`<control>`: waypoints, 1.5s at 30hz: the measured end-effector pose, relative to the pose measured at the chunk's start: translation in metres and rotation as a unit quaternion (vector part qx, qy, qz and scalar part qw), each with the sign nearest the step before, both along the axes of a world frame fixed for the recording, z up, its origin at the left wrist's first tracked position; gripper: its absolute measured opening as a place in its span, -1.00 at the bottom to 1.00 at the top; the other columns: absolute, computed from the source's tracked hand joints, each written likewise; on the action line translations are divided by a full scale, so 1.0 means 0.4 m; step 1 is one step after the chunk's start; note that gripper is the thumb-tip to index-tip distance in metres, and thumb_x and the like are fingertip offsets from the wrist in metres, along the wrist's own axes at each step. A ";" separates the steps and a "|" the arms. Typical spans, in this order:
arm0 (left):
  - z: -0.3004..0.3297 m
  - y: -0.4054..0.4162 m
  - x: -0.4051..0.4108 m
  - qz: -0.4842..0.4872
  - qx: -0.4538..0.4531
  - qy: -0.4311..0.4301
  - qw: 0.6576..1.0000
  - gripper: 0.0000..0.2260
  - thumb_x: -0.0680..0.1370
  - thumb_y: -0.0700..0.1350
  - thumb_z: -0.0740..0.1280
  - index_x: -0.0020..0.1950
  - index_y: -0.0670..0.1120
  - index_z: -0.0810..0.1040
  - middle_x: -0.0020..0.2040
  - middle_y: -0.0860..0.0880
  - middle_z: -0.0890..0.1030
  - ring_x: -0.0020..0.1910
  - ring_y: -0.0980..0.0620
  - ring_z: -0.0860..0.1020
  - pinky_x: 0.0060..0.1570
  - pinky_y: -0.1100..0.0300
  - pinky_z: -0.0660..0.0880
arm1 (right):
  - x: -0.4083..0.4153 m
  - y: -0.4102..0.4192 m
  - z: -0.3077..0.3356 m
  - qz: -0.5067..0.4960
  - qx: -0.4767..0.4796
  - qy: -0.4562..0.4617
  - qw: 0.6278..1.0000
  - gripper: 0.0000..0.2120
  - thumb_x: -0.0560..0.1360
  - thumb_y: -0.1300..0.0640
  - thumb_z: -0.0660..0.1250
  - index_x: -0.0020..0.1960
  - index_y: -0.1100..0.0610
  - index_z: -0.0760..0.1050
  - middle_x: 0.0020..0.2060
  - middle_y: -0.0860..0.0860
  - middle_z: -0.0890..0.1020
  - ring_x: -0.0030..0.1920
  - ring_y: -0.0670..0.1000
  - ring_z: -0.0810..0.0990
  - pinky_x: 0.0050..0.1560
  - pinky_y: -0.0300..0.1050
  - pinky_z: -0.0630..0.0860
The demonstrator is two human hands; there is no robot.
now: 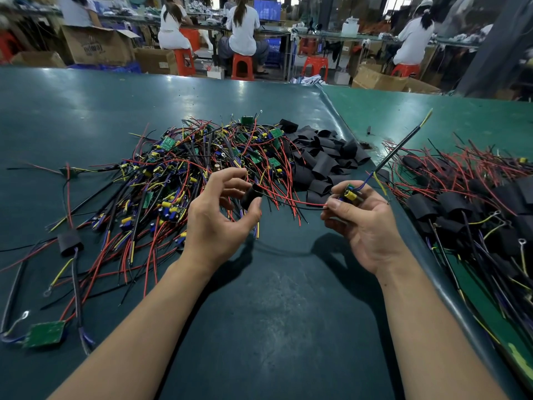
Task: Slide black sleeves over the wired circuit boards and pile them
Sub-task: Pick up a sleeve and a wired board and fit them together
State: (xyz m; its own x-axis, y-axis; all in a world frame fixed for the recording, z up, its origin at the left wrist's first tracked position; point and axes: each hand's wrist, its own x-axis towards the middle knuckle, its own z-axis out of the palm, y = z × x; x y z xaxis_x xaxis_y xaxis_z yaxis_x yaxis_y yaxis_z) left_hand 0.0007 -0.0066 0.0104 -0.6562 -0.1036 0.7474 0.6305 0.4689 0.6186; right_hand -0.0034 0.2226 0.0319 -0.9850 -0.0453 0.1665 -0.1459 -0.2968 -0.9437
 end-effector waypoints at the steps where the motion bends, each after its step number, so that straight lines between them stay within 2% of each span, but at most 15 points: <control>1: 0.000 -0.001 0.000 0.002 0.000 -0.002 1.000 -0.60 0.44 -0.18 0.49 0.22 -0.03 0.45 -0.02 0.02 0.63 -0.07 0.12 0.61 -0.02 0.21 0.55 | 0.000 -0.001 0.000 -0.001 0.002 0.000 1.000 -0.80 0.28 0.25 0.44 -0.12 0.08 0.55 -0.32 -0.01 0.62 -0.32 0.02 0.64 -0.29 -0.17 0.58; 6: 0.001 -0.001 0.001 0.001 0.006 -0.007 1.000 -0.61 0.44 -0.17 0.47 0.22 -0.02 0.45 -0.01 0.05 0.63 -0.06 0.14 0.61 -0.02 0.17 0.56 | 0.003 0.002 0.004 -0.008 0.001 -0.005 1.000 -0.80 0.30 0.27 0.43 -0.12 0.09 0.54 -0.33 -0.02 0.62 -0.33 0.02 0.64 -0.30 -0.17 0.58; 10: 0.002 -0.003 0.003 -0.016 0.002 -0.005 1.000 -0.61 0.44 -0.21 0.48 0.23 -0.10 0.47 0.00 -0.02 0.64 -0.03 0.08 0.63 0.00 0.11 0.58 | -0.002 0.001 0.005 -0.032 -0.002 -0.027 0.999 -0.80 0.45 0.40 0.36 -0.10 0.11 0.53 -0.35 -0.01 0.62 -0.36 0.01 0.63 -0.35 -0.19 0.56; 15: 0.003 0.002 0.004 -0.026 -0.006 0.003 1.000 -0.62 0.42 -0.25 0.48 0.20 -0.15 0.49 -0.02 0.00 0.65 -0.04 0.10 0.63 -0.03 0.28 0.51 | -0.009 0.002 0.003 -0.054 -0.032 -0.068 0.996 -0.80 0.49 0.41 0.32 -0.11 0.11 0.51 -0.40 -0.01 0.60 -0.41 0.00 0.60 -0.40 -0.21 0.53; 21: 0.002 -0.001 0.002 -0.015 -0.005 -0.008 1.000 -0.63 0.44 -0.25 0.48 0.20 -0.13 0.49 -0.02 0.03 0.65 -0.04 0.12 0.63 -0.04 0.27 0.52 | -0.006 0.008 0.011 -0.050 -0.097 -0.051 0.993 -0.79 0.48 0.40 0.29 -0.09 0.10 0.51 -0.35 -0.01 0.60 -0.37 -0.01 0.61 -0.34 -0.20 0.55; 36: 0.006 0.005 0.007 -0.021 -0.013 0.010 1.000 -0.62 0.42 -0.23 0.49 0.19 -0.11 0.50 -0.02 0.05 0.64 -0.04 0.13 0.63 -0.07 0.29 0.50 | 0.005 0.001 0.015 -0.071 -0.016 0.014 0.997 -0.77 0.50 0.42 0.32 -0.10 0.09 0.51 -0.32 -0.01 0.61 -0.31 0.01 0.63 -0.34 -0.21 0.52; 40: 0.005 0.000 0.005 -0.005 -0.006 0.006 1.000 -0.63 0.43 -0.24 0.50 0.20 -0.12 0.50 -0.01 -0.03 0.65 -0.02 0.05 0.64 -0.03 0.18 0.55 | 0.007 -0.001 0.011 -0.049 0.007 0.033 0.998 -0.76 0.49 0.43 0.33 -0.12 0.09 0.52 -0.33 0.01 0.62 -0.30 0.02 0.63 -0.33 -0.21 0.53; 45: 0.006 0.002 0.003 0.001 0.000 0.017 1.000 -0.60 0.43 -0.26 0.50 0.20 -0.08 0.48 -0.01 -0.02 0.64 -0.02 0.09 0.62 0.02 0.15 0.56 | 0.003 -0.004 0.004 -0.038 0.027 0.032 0.998 -0.70 0.47 0.43 0.35 -0.16 0.03 0.56 -0.32 -0.01 0.62 -0.31 0.03 0.63 -0.32 -0.20 0.53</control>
